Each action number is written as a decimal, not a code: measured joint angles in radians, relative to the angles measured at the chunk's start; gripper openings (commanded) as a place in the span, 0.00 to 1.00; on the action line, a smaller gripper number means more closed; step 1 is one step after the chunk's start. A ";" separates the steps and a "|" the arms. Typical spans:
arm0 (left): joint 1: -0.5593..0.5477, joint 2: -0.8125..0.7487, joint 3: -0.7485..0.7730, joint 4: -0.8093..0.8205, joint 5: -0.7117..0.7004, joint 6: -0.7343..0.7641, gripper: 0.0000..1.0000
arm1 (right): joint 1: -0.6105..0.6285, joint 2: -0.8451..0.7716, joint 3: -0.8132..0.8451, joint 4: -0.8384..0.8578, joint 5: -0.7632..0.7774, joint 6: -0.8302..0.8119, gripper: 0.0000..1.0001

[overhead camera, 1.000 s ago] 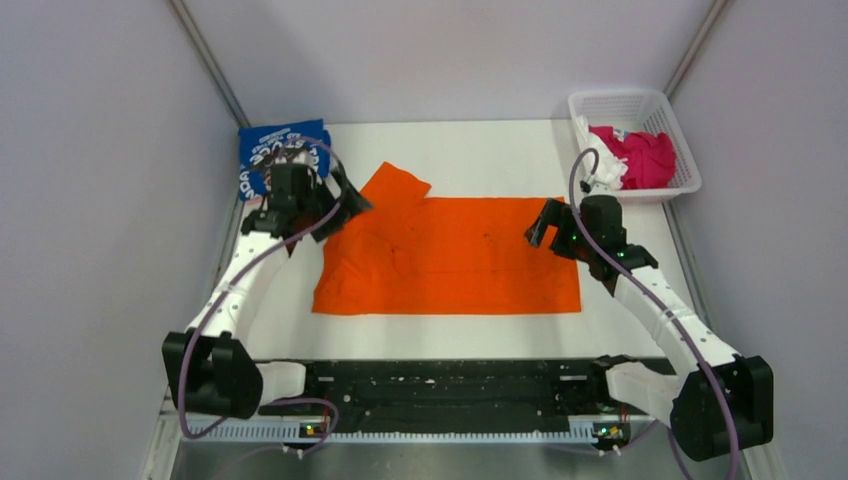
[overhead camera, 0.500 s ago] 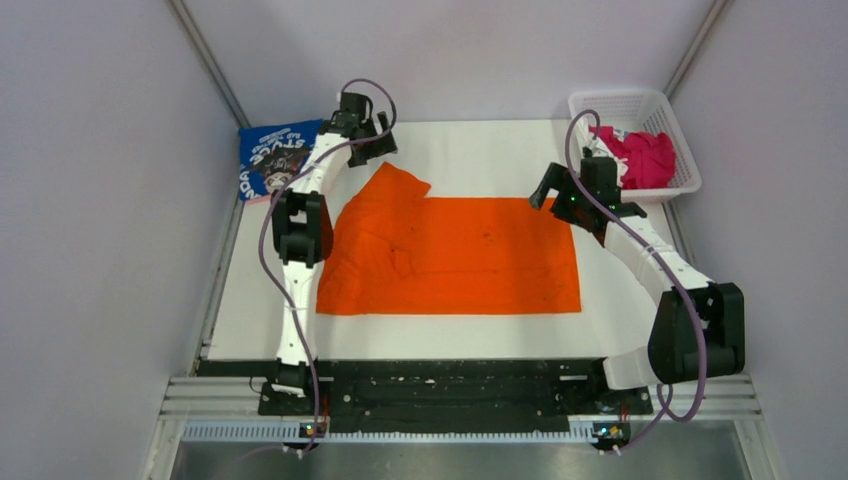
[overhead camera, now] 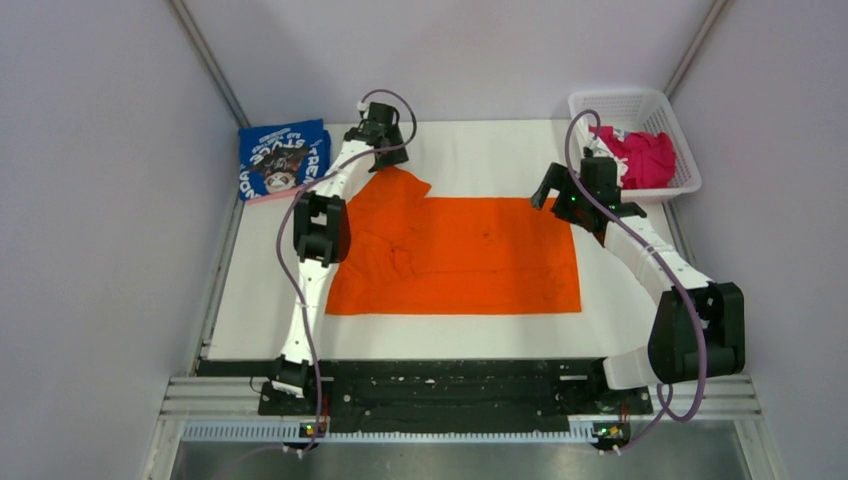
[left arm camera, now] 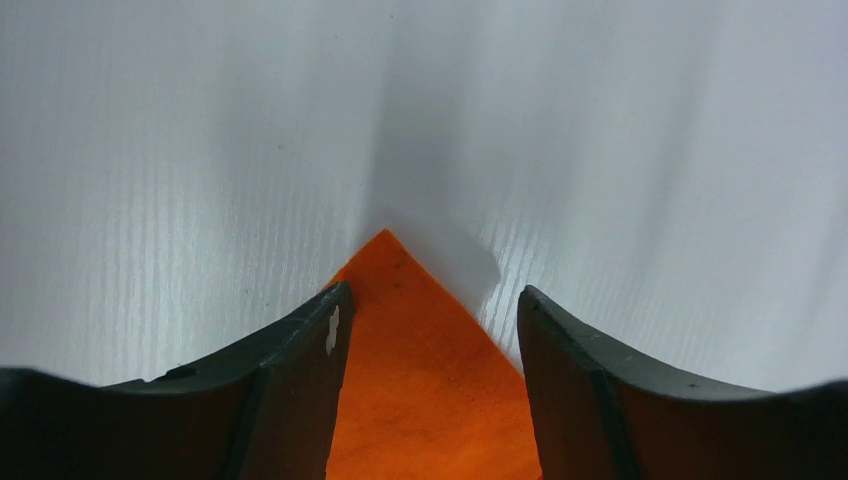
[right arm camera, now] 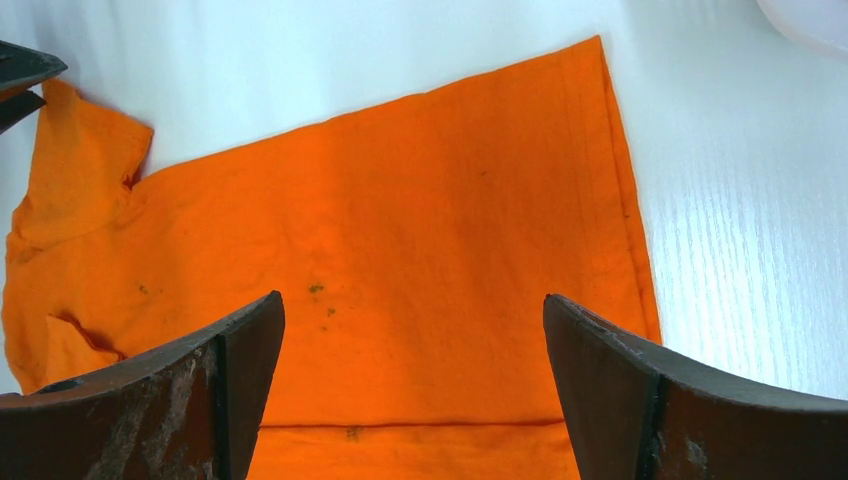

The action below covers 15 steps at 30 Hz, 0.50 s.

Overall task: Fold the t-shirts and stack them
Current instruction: Grab the side of the flattened tshirt furthest away from the robot with both arms

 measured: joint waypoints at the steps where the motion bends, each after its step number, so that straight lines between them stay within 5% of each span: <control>1: -0.002 0.004 0.005 0.000 -0.007 -0.002 0.63 | 0.000 0.000 0.000 0.000 0.000 0.002 0.99; 7: -0.016 0.014 0.026 -0.069 -0.080 0.008 0.61 | 0.000 0.000 -0.014 0.014 -0.001 0.021 0.99; 15: -0.039 0.020 0.053 -0.174 -0.131 0.039 0.32 | 0.000 -0.001 -0.044 0.034 0.004 0.033 0.98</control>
